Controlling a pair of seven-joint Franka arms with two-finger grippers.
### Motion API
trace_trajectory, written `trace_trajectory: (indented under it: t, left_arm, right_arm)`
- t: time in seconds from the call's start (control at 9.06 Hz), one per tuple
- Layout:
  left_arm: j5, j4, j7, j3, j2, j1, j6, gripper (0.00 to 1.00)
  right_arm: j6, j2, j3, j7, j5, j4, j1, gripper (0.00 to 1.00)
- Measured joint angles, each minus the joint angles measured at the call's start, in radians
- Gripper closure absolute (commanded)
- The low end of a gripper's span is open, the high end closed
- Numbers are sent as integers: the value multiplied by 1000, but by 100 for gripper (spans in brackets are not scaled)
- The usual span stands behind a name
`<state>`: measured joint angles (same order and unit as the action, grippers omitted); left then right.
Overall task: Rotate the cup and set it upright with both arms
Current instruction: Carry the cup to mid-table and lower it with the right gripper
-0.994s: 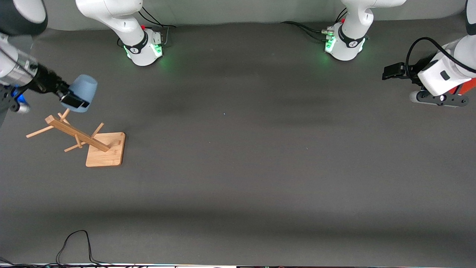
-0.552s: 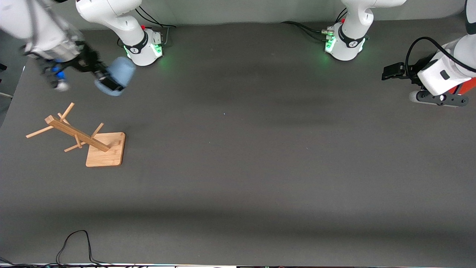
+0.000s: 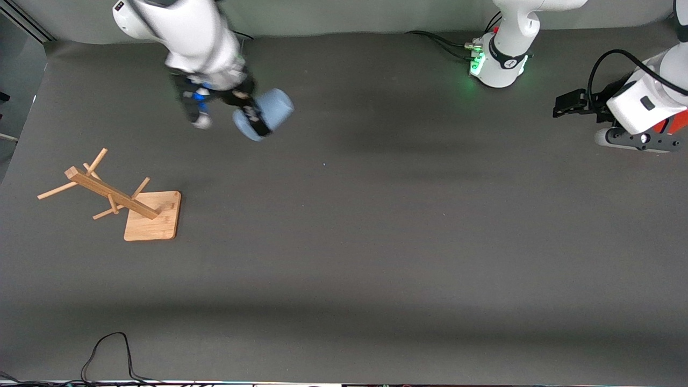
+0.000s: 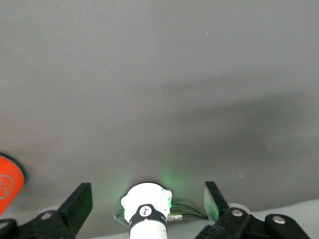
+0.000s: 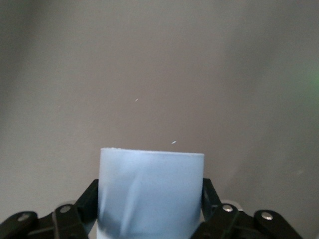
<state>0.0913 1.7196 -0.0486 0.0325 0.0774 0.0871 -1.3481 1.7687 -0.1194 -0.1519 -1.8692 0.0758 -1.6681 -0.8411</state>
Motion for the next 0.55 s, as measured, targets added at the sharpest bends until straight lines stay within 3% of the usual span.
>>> trace_trajectory:
  t: [0.33, 0.55]
  left_arm:
    - [0, 0, 42, -1, 3, 0, -17, 0]
    - [0, -1, 76, -21, 9, 0, -48, 0]
  right_arm:
    - [47, -348, 0, -321, -31, 261, -130, 48]
    - [64, -519, -1, -488, -78, 361, -190, 49]
